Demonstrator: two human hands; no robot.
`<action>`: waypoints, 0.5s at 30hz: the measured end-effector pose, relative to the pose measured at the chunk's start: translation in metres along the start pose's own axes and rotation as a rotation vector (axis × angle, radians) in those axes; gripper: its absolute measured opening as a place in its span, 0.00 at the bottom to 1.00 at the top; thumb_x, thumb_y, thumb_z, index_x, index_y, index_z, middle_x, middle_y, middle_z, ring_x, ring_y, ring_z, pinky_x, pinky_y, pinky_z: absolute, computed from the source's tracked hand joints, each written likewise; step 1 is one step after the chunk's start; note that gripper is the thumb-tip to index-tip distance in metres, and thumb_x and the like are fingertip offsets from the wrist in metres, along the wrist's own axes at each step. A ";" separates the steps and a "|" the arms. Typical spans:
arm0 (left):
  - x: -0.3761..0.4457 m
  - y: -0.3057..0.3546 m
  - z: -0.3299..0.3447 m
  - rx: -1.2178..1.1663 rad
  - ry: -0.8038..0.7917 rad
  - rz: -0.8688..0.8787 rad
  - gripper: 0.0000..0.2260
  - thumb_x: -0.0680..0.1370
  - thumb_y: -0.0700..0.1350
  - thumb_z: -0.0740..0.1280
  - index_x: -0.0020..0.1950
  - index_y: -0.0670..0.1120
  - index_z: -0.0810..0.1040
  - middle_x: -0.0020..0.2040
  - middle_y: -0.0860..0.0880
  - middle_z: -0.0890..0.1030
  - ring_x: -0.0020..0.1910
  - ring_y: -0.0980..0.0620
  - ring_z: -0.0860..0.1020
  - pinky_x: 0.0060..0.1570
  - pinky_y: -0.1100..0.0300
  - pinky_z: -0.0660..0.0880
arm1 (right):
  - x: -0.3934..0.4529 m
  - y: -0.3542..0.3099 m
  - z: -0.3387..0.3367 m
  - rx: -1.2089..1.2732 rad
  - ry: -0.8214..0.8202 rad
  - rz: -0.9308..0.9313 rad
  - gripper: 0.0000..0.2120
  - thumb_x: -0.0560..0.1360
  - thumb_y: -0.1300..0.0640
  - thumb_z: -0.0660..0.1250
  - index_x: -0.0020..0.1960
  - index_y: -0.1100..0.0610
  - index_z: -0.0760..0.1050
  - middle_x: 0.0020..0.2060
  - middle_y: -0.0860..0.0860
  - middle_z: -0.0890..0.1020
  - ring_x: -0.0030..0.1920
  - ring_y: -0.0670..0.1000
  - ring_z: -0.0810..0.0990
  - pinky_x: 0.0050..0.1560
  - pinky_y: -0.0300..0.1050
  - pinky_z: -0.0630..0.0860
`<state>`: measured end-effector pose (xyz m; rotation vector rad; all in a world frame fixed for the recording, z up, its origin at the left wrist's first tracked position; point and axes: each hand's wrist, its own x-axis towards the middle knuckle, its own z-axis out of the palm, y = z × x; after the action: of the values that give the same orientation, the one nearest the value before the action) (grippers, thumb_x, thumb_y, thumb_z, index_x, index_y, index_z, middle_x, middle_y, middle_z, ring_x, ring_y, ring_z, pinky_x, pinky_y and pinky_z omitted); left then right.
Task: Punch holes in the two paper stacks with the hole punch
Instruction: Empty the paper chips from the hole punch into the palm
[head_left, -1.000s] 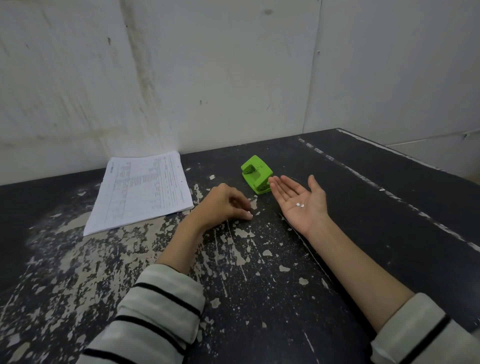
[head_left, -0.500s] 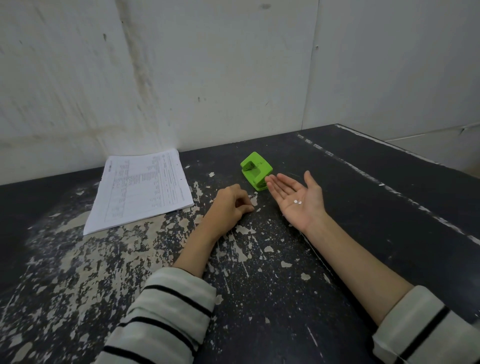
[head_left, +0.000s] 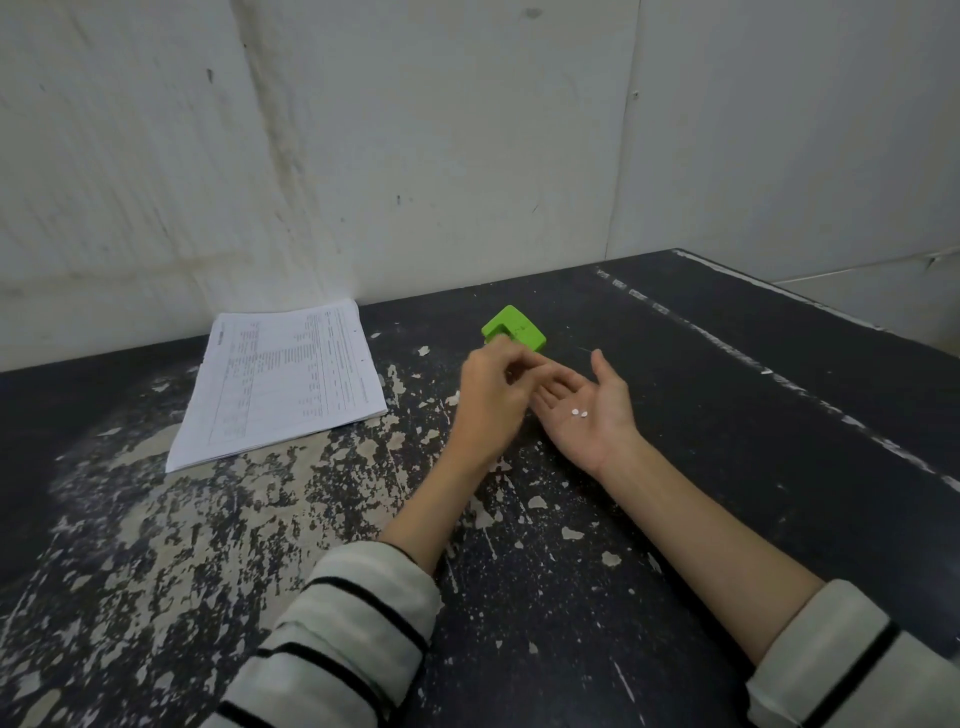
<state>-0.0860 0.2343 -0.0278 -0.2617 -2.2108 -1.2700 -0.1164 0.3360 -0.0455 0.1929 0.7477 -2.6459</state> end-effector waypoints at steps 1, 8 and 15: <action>-0.001 0.005 0.007 0.000 -0.016 0.013 0.03 0.71 0.33 0.70 0.41 0.37 0.83 0.37 0.43 0.80 0.37 0.52 0.75 0.39 0.61 0.72 | -0.002 0.001 0.000 0.016 -0.011 0.021 0.29 0.79 0.43 0.52 0.57 0.70 0.72 0.49 0.64 0.79 0.51 0.58 0.79 0.55 0.48 0.74; -0.004 0.009 0.021 0.032 -0.078 0.036 0.04 0.70 0.32 0.70 0.42 0.37 0.83 0.40 0.38 0.81 0.39 0.48 0.77 0.42 0.58 0.72 | -0.004 0.001 0.001 0.054 -0.050 0.061 0.34 0.79 0.41 0.49 0.43 0.68 0.81 0.39 0.62 0.84 0.45 0.57 0.82 0.58 0.48 0.72; 0.000 0.009 0.009 0.044 -0.141 0.042 0.04 0.67 0.35 0.74 0.39 0.36 0.81 0.38 0.39 0.80 0.37 0.49 0.76 0.39 0.57 0.73 | -0.004 -0.001 0.000 0.032 -0.059 0.040 0.32 0.79 0.41 0.47 0.51 0.68 0.77 0.44 0.62 0.83 0.47 0.56 0.82 0.51 0.45 0.79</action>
<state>-0.0856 0.2464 -0.0247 -0.3889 -2.3364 -1.2121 -0.1130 0.3376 -0.0440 0.1364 0.6759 -2.6144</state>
